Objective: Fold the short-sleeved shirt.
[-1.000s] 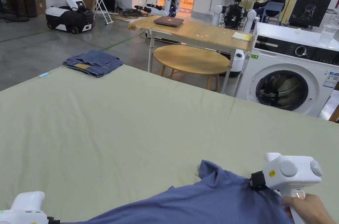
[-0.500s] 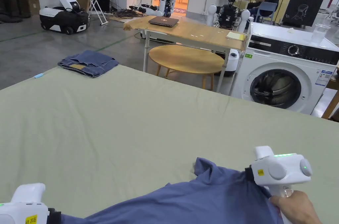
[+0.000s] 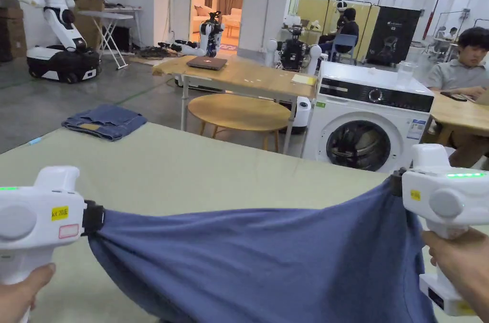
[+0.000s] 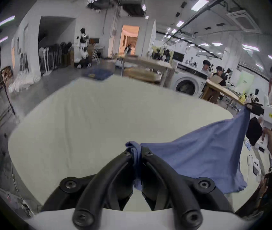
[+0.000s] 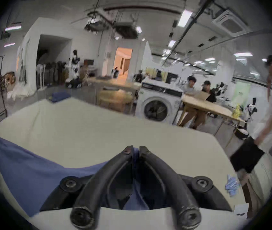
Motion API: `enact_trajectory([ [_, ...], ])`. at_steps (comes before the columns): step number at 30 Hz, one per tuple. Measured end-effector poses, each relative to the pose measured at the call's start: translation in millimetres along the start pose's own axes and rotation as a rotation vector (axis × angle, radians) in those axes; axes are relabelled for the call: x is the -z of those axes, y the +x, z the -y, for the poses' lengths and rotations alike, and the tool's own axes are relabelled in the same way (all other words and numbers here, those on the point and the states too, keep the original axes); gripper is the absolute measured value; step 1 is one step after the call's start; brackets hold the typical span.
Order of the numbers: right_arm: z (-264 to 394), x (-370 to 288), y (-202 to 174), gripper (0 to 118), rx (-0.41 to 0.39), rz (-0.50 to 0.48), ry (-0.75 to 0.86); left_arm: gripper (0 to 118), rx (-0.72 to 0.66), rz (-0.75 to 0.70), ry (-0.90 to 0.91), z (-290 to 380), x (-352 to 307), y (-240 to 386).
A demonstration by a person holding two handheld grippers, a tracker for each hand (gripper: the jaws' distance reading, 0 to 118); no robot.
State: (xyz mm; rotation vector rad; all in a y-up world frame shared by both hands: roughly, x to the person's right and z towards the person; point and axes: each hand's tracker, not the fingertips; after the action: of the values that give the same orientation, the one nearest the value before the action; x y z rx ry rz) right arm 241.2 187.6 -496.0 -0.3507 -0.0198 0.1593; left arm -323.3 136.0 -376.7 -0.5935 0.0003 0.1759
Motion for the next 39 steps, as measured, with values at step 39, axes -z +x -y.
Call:
enact_trajectory([
  [39,-164,-44,94,4,0.002,0.333,0.309,1,0.201,0.004,0.326,-291,56,125],
])
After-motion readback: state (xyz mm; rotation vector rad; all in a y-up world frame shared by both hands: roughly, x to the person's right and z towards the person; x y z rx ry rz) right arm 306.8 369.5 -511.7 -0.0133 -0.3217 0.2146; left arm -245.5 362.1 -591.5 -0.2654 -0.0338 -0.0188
